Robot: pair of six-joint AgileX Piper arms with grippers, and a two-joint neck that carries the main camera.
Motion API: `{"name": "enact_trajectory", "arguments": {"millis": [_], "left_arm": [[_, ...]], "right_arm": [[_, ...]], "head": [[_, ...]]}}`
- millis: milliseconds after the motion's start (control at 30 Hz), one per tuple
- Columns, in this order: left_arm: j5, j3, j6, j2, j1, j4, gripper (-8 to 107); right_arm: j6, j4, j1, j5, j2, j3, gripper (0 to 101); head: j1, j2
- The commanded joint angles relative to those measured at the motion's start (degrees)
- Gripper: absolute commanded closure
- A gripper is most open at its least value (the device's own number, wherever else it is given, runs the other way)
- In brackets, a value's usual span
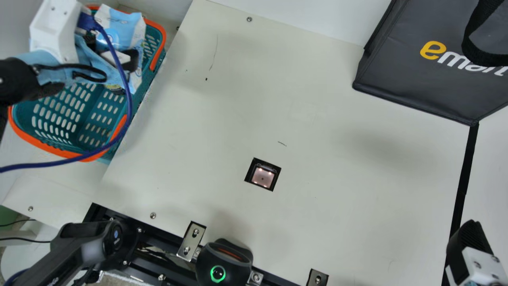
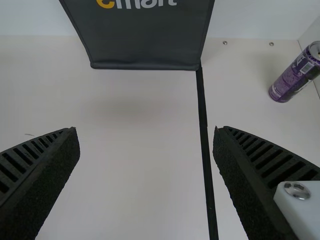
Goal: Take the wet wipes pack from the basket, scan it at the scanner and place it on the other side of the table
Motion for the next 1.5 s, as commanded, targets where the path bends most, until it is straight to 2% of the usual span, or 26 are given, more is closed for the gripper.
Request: {"name": "enact_trajectory", "arguments": {"millis": [0,467,900,1200,1467], "left_arm": [[0.3,0.27,-5.54,-0.9,-5.1,3.14,107],[3.16,1.51,-30.69,-4.43,-28.68,19.32,107],[7.05,-0.06,-55.45,-0.76,-50.86,32.45,107],[10.3,-2.06,-69.67,4.83,-60.9,36.37,107],[11.81,-3.43,-78.47,9.94,-64.94,35.33,107]], "right_arm": [[0.0,0.0,0.0,0.0,0.0,0.0,6],[0.0,0.0,0.0,0.0,0.0,0.0,6],[0.0,0.0,0.0,0.0,0.0,0.0,6],[0.0,0.0,0.0,0.0,0.0,0.0,6],[0.0,0.0,0.0,0.0,0.0,0.0,6]], "head": [[-1.66,0.23],[-1.66,0.23],[-1.66,0.23],[-1.66,0.23],[-1.66,0.23]]}}
